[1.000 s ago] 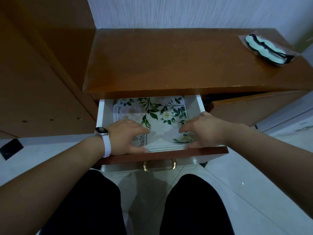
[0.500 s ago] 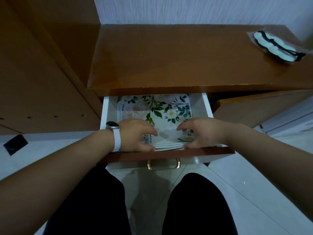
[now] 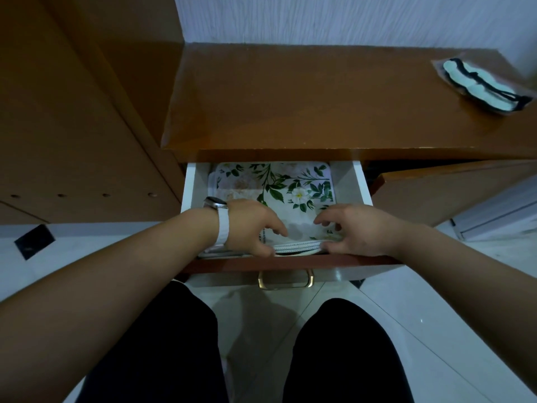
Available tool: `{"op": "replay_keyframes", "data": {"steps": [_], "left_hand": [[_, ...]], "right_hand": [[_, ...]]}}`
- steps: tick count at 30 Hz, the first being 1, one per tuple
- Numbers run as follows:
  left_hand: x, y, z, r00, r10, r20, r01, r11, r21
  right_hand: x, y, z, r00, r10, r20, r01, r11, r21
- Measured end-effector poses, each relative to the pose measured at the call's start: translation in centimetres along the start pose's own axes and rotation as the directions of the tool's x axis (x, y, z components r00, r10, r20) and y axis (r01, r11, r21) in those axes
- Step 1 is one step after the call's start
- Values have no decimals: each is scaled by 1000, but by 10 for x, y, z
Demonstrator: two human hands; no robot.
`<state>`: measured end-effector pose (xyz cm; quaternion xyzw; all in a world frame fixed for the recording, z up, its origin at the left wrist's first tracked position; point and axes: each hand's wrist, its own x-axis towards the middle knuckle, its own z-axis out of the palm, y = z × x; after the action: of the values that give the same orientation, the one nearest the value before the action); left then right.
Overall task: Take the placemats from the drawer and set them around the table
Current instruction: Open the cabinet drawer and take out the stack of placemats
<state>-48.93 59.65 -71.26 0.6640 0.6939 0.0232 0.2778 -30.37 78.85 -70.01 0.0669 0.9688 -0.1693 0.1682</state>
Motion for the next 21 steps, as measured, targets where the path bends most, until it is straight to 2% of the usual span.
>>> {"op": "replay_keyframes", "data": {"steps": [6,10,14,17,21], "left_hand": [[1,2,9,995,24,-92,-26,999,-21],[0,3,18,993,1,-118,-27,975,-222],[5,7,22,992,-92,-89,51,923,-381],[23,17,20,994,-97,-53,77,952,-296],[38,30,16,996,-36,-82,25,991,-133]], "right_hand": [[-1,-2,2,1000,8,-28,-8,1000,3],[-1,-2,3,999,11,-38,-10,1000,9],[-2,-2,4,999,15,-42,-14,1000,14],[-2,-2,3,999,17,-44,-17,1000,8],[-3,-3,4,998,9,-60,-8,1000,16]]}}
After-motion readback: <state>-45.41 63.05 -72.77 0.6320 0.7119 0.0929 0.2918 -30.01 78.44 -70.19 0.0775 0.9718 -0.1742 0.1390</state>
